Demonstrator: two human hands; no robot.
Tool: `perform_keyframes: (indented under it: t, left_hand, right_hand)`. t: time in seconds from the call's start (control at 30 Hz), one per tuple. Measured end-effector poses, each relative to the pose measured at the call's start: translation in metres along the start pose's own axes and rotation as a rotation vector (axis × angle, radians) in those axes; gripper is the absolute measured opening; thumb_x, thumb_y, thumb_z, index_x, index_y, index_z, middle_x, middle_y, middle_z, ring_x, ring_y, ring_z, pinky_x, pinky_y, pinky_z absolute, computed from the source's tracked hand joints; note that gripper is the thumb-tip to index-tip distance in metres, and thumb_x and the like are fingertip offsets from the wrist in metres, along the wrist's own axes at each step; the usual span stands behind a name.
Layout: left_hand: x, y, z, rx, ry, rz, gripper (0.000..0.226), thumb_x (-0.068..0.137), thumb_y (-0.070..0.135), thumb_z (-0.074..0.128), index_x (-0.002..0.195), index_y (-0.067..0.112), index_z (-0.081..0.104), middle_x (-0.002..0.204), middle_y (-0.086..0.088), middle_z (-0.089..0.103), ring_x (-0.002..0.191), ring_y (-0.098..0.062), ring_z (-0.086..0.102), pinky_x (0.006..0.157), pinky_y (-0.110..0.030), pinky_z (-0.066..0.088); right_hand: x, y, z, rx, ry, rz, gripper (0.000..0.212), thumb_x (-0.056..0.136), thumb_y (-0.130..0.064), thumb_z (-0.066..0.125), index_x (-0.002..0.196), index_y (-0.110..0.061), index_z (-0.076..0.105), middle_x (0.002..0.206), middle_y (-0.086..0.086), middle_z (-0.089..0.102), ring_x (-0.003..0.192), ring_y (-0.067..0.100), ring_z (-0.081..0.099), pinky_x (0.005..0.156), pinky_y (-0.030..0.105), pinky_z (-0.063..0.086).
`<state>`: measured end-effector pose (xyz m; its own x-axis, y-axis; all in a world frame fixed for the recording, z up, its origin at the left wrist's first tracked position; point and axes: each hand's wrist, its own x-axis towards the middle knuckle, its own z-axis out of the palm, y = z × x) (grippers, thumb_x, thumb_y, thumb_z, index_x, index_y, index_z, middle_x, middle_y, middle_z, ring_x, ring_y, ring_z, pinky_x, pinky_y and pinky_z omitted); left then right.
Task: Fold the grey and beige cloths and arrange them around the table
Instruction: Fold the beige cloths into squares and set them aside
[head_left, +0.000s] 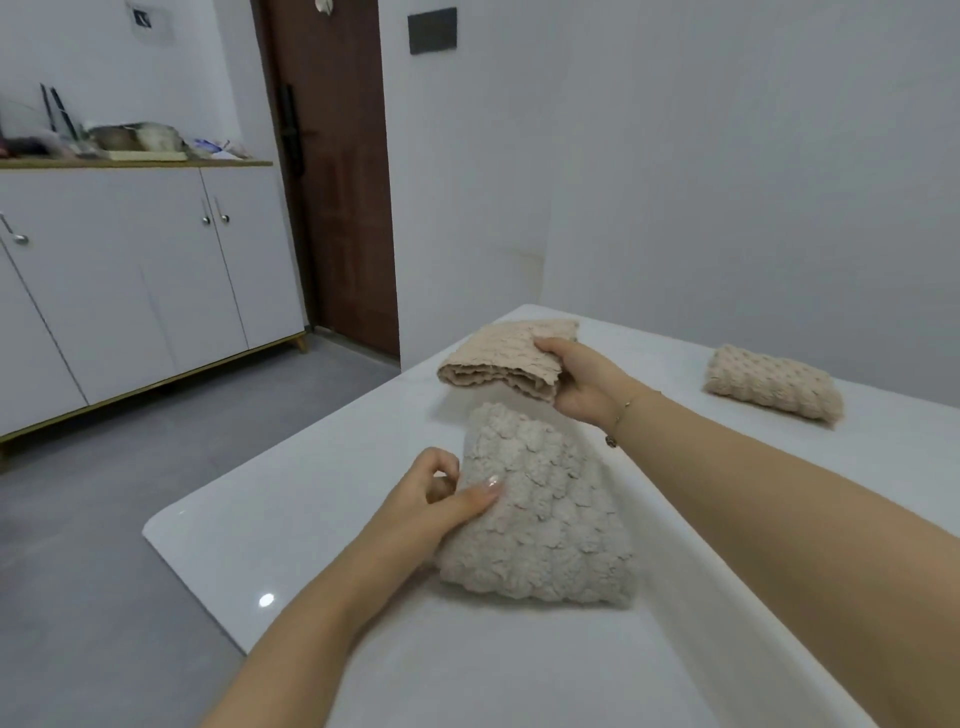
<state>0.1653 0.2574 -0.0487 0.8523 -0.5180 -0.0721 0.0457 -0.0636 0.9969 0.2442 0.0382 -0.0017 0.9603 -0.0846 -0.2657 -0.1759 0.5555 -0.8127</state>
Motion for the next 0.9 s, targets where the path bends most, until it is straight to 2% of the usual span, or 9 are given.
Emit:
perform_keyframes:
  t: [0.07, 0.13, 0.2, 0.33, 0.47, 0.63, 0.73, 0.83, 0.9]
  left_hand:
    - [0.000, -0.002, -0.008, -0.031, 0.103, 0.003, 0.034, 0.076, 0.027, 0.073, 0.090, 0.015, 0.044, 0.084, -0.009, 0.066, 0.074, -0.018, 0.067, 0.063, -0.028, 0.052]
    - [0.000, -0.002, -0.010, -0.010, 0.166, 0.024, 0.029, 0.081, 0.020, 0.072, 0.097, 0.017, 0.047, 0.088, -0.010, 0.070, 0.078, -0.023, 0.069, 0.068, -0.036, 0.054]
    - [0.001, -0.005, -0.015, 0.035, 0.185, 0.033, 0.031, 0.082, 0.019, 0.071, 0.105, 0.024, 0.050, 0.093, -0.010, 0.072, 0.082, -0.025, 0.071, 0.075, -0.041, 0.056]
    - [0.005, -0.007, -0.018, 0.067, 0.143, 0.044, 0.034, 0.085, 0.017, 0.067, 0.114, 0.030, 0.055, 0.093, -0.009, 0.073, 0.082, -0.021, 0.072, 0.079, -0.039, 0.057]
    - [0.005, -0.008, -0.019, 0.050, 0.120, 0.046, 0.032, 0.086, 0.015, 0.065, 0.114, 0.030, 0.057, 0.092, -0.009, 0.072, 0.081, -0.020, 0.071, 0.073, -0.031, 0.057]
    - [0.006, -0.009, -0.019, 0.038, 0.110, 0.067, 0.032, 0.087, 0.017, 0.064, 0.114, 0.033, 0.057, 0.097, -0.004, 0.072, 0.086, -0.016, 0.070, 0.073, -0.028, 0.055]
    - [0.004, -0.008, -0.017, 0.052, 0.062, 0.071, 0.037, 0.087, 0.021, 0.066, 0.119, 0.034, 0.053, 0.107, 0.004, 0.070, 0.094, -0.011, 0.068, 0.078, -0.025, 0.053]
    - [-0.001, -0.003, -0.013, 0.039, 0.032, 0.071, 0.047, 0.081, 0.025, 0.071, 0.121, 0.036, 0.051, 0.112, 0.005, 0.068, 0.096, -0.009, 0.068, 0.079, -0.025, 0.054]
    - [-0.005, 0.002, -0.007, -0.023, 0.015, 0.068, 0.046, 0.082, 0.017, 0.070, 0.122, 0.033, 0.052, 0.111, 0.001, 0.071, 0.096, -0.013, 0.069, 0.078, -0.027, 0.055]
  right_hand:
    - [0.019, 0.010, 0.011, 0.038, 0.006, 0.043, 0.031, 0.100, -0.015, 0.040, 0.126, 0.002, 0.040, 0.107, 0.024, 0.061, 0.087, 0.035, 0.066, 0.063, 0.035, 0.058]
    - [0.031, 0.020, 0.009, 0.098, 0.043, 0.080, 0.036, 0.101, -0.013, 0.040, 0.133, 0.003, 0.036, 0.125, 0.025, 0.055, 0.110, 0.038, 0.059, 0.092, 0.039, 0.053]
    - [0.039, 0.032, 0.012, 0.112, 0.082, 0.107, 0.039, 0.100, -0.011, 0.040, 0.137, 0.003, 0.036, 0.135, 0.023, 0.051, 0.123, 0.035, 0.053, 0.103, 0.040, 0.044]
    - [0.042, 0.042, 0.016, 0.082, 0.130, 0.092, 0.037, 0.101, -0.009, 0.038, 0.136, 0.002, 0.037, 0.135, 0.021, 0.052, 0.124, 0.031, 0.053, 0.069, 0.030, 0.057]
    - [0.042, 0.042, 0.016, 0.038, 0.117, 0.087, 0.038, 0.101, -0.013, 0.039, 0.136, 0.003, 0.040, 0.133, 0.022, 0.054, 0.122, 0.032, 0.054, 0.108, 0.036, 0.039]
    - [0.020, 0.036, 0.025, -0.033, 0.081, 0.083, 0.038, 0.101, -0.014, 0.038, 0.134, 0.005, 0.040, 0.129, 0.022, 0.055, 0.097, 0.032, 0.062, 0.062, 0.038, 0.053]
    - [0.000, 0.024, 0.013, -0.145, 0.164, 0.045, 0.036, 0.100, -0.015, 0.040, 0.132, 0.001, 0.037, 0.110, 0.017, 0.059, 0.083, 0.025, 0.056, 0.068, 0.029, 0.048]
    - [-0.033, 0.009, -0.015, -0.302, 0.217, 0.062, 0.046, 0.093, -0.018, 0.051, 0.134, -0.005, 0.033, 0.118, 0.009, 0.051, 0.076, 0.020, 0.036, 0.077, 0.028, 0.037]
    - [-0.064, 0.006, -0.032, -0.361, 0.188, 0.100, 0.028, 0.091, -0.018, 0.054, 0.115, -0.007, 0.045, 0.095, 0.010, 0.046, 0.075, 0.023, 0.039, 0.073, 0.032, 0.037]
